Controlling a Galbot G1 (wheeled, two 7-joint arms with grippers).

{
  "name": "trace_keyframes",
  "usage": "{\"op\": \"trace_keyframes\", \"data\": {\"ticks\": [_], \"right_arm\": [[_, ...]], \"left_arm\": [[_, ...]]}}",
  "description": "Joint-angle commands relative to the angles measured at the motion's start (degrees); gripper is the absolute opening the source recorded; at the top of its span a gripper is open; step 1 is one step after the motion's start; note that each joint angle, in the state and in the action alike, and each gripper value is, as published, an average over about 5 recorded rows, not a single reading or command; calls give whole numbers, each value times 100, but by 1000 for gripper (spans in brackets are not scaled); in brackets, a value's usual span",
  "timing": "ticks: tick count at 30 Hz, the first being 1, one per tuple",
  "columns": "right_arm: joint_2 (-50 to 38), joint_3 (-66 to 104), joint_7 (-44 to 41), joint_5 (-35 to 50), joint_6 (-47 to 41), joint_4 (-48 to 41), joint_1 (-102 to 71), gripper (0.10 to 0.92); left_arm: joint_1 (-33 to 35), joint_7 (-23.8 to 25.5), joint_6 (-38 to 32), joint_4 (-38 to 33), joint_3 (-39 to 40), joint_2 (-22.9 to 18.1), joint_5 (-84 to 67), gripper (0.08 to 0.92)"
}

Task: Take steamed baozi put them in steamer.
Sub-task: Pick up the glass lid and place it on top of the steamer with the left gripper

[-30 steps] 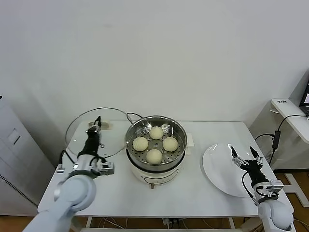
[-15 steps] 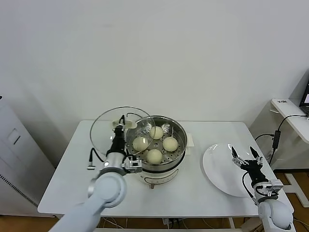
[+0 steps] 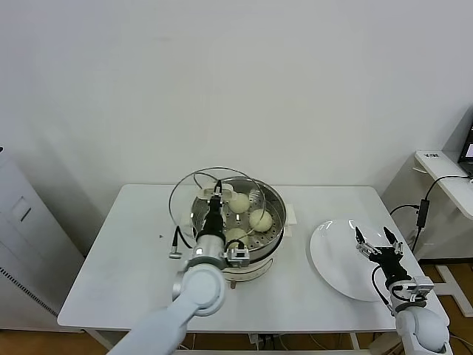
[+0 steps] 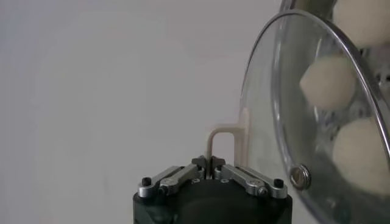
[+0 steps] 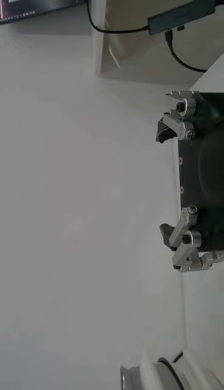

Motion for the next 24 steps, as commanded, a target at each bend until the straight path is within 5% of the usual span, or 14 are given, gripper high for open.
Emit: {"op": "trace_keyframes", "data": {"ticks": [1, 24], "right_arm": [[4, -7, 3, -13, 9, -39, 11, 823], [58, -3, -26, -51, 43, -143, 23, 823]], "left_arm": [[-64, 25, 281, 519, 149, -570, 213, 109], [132, -105, 259, 736, -69, -1239, 417, 109]]}}
